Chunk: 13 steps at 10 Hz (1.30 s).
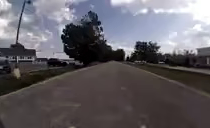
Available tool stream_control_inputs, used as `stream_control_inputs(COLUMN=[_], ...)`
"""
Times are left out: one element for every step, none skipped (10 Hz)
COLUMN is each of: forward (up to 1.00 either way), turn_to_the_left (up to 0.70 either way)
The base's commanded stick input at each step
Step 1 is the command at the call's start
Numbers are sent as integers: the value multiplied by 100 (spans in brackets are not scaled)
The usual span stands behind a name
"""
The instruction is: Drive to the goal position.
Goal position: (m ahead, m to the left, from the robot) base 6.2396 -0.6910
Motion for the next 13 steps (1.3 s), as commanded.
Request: stream_control_inputs(forward=[70,70,70,70,70,70,70,70,70,70,70,70,70], turn_to_the_left=[0,0,0,0,0,0,0,0,0,0,0,0,0])
